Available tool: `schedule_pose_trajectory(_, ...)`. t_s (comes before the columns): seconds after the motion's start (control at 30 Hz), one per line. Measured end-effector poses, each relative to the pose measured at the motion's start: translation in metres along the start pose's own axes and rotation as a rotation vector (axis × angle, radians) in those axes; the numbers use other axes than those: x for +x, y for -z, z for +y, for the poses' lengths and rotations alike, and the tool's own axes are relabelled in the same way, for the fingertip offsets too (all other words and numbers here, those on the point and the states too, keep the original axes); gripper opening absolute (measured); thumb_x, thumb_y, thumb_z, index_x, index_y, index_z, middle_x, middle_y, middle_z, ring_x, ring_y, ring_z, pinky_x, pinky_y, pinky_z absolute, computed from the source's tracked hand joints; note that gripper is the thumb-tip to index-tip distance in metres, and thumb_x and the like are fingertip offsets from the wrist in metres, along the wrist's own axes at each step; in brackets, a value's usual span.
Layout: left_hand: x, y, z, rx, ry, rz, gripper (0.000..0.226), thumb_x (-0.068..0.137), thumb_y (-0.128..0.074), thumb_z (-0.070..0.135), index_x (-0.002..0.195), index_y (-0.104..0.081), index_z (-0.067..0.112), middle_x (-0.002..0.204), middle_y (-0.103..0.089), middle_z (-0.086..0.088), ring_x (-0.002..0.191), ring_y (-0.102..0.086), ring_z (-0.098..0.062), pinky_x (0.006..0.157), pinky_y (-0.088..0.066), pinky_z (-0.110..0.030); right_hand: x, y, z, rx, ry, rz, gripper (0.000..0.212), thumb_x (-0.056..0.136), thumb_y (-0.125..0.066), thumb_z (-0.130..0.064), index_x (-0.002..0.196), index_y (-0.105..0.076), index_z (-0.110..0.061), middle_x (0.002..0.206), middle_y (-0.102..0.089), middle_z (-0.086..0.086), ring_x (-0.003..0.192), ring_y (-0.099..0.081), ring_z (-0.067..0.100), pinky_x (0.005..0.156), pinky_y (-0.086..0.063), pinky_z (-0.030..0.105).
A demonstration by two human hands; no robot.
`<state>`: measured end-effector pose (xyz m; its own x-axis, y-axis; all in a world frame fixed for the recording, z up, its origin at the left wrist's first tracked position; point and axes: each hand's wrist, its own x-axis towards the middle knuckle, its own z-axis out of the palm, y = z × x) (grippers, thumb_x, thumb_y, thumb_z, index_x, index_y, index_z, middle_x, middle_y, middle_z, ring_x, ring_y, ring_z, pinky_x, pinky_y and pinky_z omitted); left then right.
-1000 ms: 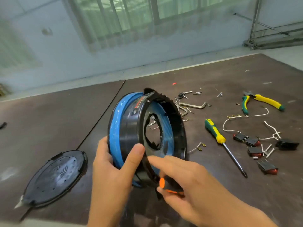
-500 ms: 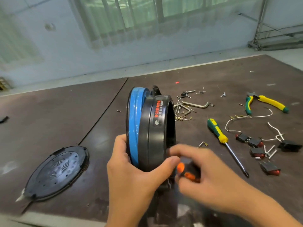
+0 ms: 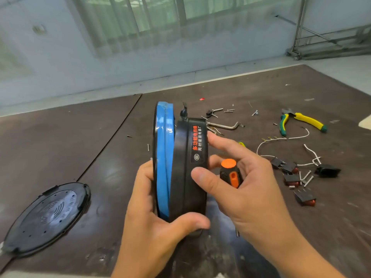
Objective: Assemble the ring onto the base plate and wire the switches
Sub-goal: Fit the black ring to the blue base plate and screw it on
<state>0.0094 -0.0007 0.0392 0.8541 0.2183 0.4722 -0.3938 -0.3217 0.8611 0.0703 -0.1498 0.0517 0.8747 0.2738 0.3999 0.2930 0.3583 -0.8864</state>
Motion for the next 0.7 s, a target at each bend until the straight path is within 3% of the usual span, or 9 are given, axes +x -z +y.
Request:
schedule_pose_trajectory(0.1, 0.002, 0.002, 0.002, -0.072, -0.041, -0.016, 0.054, 0.075, -0.079, 0.054, 0.111, -0.06, 0.019, 0.108, -0.061, -0.01, 0.086, -0.066, -0.021, 0.069, -0.056, -0.027, 0.0, 0.0, -0.003, 0.153, -0.102, -0.033, 0.051, 0.078, -0.078, -0.012, 0.126, -0.066, -0.022, 0.084, -0.075, -0.003, 0.058, -0.066, 0.002, 0.05, -0.047, 0.009)
schedule_pose_trajectory(0.2, 0.002, 0.005, 0.004, -0.081, -0.057, 0.007, 0.047, 0.085, -0.069, 0.051, 0.099, -0.058, 0.008, 0.107, -0.059, -0.009, 0.088, -0.062, -0.021, 0.07, -0.055, -0.028, 0.001, 0.001, -0.001, 0.266, -0.162, -0.054, 0.043, 0.081, -0.078, -0.008, 0.119, -0.071, -0.026, 0.094, -0.071, 0.019, 0.075, -0.071, 0.016, 0.063, -0.055, 0.023)
schedule_pose_trajectory(0.23, 0.002, 0.008, 0.004, -0.062, -0.056, 0.019, 0.042, 0.088, -0.067, 0.048, 0.097, -0.058, 0.008, 0.105, -0.06, -0.007, 0.086, -0.062, -0.022, 0.068, -0.056, -0.03, 0.003, 0.002, -0.001, 0.298, -0.186, -0.036, 0.044, 0.081, -0.077, -0.006, 0.12, -0.071, -0.025, 0.095, -0.065, 0.027, 0.068, -0.068, 0.015, 0.061, -0.053, 0.025)
schedule_pose_trajectory(0.33, 0.002, 0.022, 0.003, 0.005, -0.062, 0.023, 0.024, 0.087, -0.067, 0.034, 0.09, -0.061, 0.011, 0.094, -0.062, -0.002, 0.077, -0.061, -0.02, 0.063, -0.056, -0.031, 0.008, 0.009, 0.0, 0.335, -0.231, 0.006, 0.047, 0.081, -0.069, -0.008, 0.127, -0.066, -0.019, 0.085, -0.052, 0.018, 0.037, -0.04, 0.004, 0.037, -0.032, 0.015)
schedule_pose_trajectory(0.43, 0.001, 0.024, 0.004, 0.037, -0.081, -0.075, 0.02, 0.081, -0.072, 0.021, 0.084, -0.063, 0.004, 0.107, -0.065, -0.007, 0.095, -0.065, -0.025, 0.075, -0.055, -0.028, 0.01, 0.015, 0.002, 0.306, -0.223, -0.014, 0.047, 0.08, -0.072, -0.013, 0.126, -0.066, -0.022, 0.071, -0.055, 0.003, 0.035, -0.029, 0.007, 0.037, -0.022, 0.016)
schedule_pose_trajectory(0.5, 0.0, 0.021, 0.006, 0.008, -0.058, -0.159, 0.022, 0.08, -0.075, 0.018, 0.097, -0.064, 0.01, 0.117, -0.064, -0.007, 0.107, -0.063, -0.031, 0.083, -0.055, -0.028, 0.008, 0.013, 0.002, 0.292, -0.214, -0.034, 0.047, 0.083, -0.077, -0.011, 0.127, -0.065, -0.023, 0.075, -0.06, 0.003, 0.035, -0.031, 0.007, 0.036, -0.024, 0.016)
schedule_pose_trajectory(0.6, -0.001, 0.021, 0.012, -0.062, -0.019, -0.198, 0.063, 0.08, -0.074, 0.011, 0.135, -0.049, 0.025, 0.132, -0.06, -0.001, 0.121, -0.06, -0.026, 0.092, -0.054, -0.027, 0.005, 0.008, 0.002, 0.276, -0.203, -0.038, 0.048, 0.083, -0.075, -0.012, 0.128, -0.064, -0.023, 0.084, -0.066, 0.006, 0.036, -0.037, 0.006, 0.035, -0.028, 0.015)
schedule_pose_trajectory(0.7, -0.001, 0.02, 0.019, -0.039, -0.043, -0.205, 0.078, 0.079, -0.069, 0.003, 0.147, -0.04, 0.029, 0.134, -0.06, 0.0, 0.12, -0.061, -0.021, 0.089, -0.054, -0.022, 0.001, 0.002, -0.002, 0.262, -0.18, -0.059, 0.045, 0.081, -0.073, -0.01, 0.124, -0.068, -0.025, 0.09, -0.067, 0.012, 0.038, -0.042, 0.005, 0.035, -0.031, 0.013)
